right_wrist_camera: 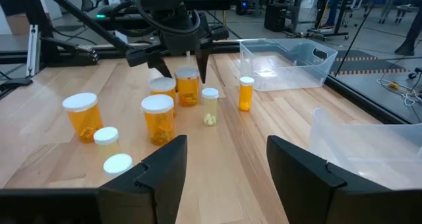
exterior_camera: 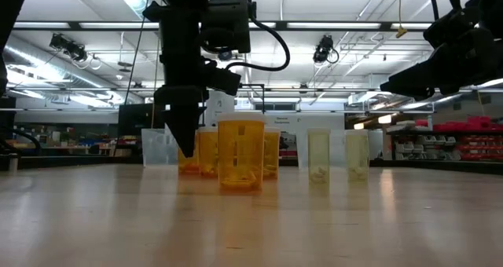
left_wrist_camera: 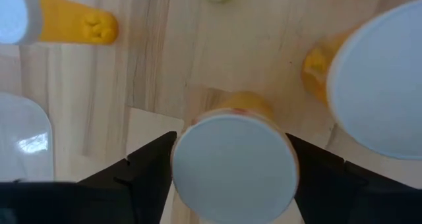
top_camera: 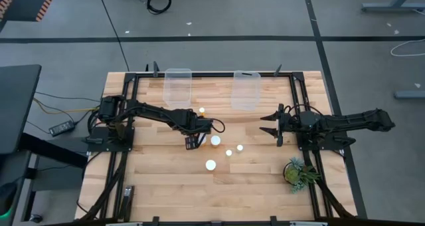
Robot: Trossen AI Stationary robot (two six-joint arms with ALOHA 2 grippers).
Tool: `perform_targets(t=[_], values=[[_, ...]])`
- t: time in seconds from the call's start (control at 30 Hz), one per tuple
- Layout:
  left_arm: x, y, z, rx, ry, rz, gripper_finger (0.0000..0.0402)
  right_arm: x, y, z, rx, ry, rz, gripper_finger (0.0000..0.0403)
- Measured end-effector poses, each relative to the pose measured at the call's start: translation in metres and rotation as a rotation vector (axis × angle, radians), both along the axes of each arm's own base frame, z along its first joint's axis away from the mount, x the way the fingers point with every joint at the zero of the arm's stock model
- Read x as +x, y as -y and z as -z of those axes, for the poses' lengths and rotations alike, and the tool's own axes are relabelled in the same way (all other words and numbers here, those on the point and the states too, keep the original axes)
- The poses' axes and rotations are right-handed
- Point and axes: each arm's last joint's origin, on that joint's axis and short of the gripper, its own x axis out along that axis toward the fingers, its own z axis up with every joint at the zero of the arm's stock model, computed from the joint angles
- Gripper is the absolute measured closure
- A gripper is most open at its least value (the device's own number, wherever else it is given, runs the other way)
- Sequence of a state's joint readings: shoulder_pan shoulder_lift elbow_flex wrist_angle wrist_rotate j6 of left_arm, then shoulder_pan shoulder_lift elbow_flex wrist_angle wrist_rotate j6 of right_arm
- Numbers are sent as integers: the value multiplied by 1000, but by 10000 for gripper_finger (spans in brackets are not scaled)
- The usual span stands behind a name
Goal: Pick and place medicine bottles into bin by pill shape (circle, oval)
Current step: Put the orange capsule bottle into the left transparent bin
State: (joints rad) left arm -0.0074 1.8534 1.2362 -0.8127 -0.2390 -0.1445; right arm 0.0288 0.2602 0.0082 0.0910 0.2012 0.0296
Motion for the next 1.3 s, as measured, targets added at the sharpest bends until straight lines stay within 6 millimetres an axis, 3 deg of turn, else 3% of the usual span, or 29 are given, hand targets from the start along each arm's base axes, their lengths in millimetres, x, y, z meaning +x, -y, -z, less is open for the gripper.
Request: perform_targets(t=[0.3, 0.77, 1.3], values=[[-2, 0, -1, 1, -22, 5, 183, 0, 0, 0, 0, 0, 0, 187], [-5, -10, -2, -15, -62, 10, 186, 0, 0, 0, 0, 0, 0, 187], [7, -43, -43, -6, -56, 2, 180, 0, 0, 0, 0, 0, 0, 187]])
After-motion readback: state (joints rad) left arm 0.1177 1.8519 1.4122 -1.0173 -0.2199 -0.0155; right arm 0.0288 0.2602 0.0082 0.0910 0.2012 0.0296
